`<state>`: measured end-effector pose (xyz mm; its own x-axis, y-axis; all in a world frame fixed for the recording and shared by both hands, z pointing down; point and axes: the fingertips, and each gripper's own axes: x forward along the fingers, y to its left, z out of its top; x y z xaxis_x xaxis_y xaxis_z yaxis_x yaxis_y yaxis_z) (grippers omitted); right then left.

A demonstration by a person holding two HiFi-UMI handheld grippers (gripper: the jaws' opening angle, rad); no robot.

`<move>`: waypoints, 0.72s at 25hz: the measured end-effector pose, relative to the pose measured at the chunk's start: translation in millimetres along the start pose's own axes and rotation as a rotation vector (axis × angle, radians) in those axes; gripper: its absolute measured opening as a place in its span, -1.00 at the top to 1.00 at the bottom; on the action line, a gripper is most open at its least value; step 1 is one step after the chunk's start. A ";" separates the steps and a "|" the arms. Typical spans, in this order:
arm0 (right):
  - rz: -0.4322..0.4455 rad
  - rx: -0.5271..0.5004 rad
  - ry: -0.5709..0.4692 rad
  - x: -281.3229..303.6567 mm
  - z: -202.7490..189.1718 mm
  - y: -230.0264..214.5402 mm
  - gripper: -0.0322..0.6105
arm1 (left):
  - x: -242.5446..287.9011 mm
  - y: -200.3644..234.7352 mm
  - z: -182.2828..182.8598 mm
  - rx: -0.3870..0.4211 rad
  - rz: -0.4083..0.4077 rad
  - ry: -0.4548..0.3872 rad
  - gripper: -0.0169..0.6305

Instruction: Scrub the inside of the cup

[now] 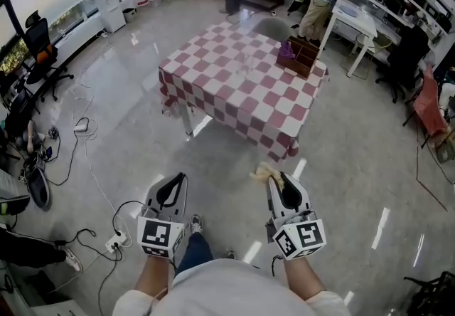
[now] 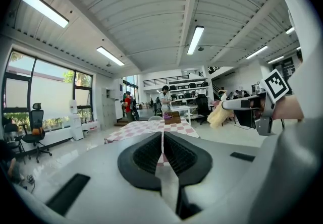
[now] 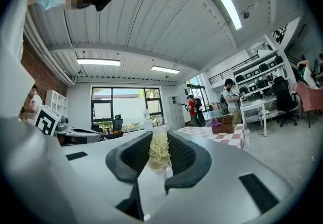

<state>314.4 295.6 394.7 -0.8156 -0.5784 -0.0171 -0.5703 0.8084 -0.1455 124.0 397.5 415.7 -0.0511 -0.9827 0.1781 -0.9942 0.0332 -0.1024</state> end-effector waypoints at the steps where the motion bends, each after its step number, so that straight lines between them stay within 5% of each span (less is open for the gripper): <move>1: -0.005 -0.002 0.001 8.3 -1.6 0.1 0.58 | 6.5 7.7 -1.5 -0.003 -0.004 0.001 0.82; 18: -0.217 -0.009 -0.026 143.4 -6.0 10.9 0.58 | 118.1 135.5 -6.4 0.022 -0.215 -0.005 0.82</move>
<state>190.7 222.1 396.6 -0.6705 -0.7418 -0.0122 -0.7335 0.6652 -0.1395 -17.3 287.2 429.1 0.1621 -0.9677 0.1929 -0.9799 -0.1808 -0.0840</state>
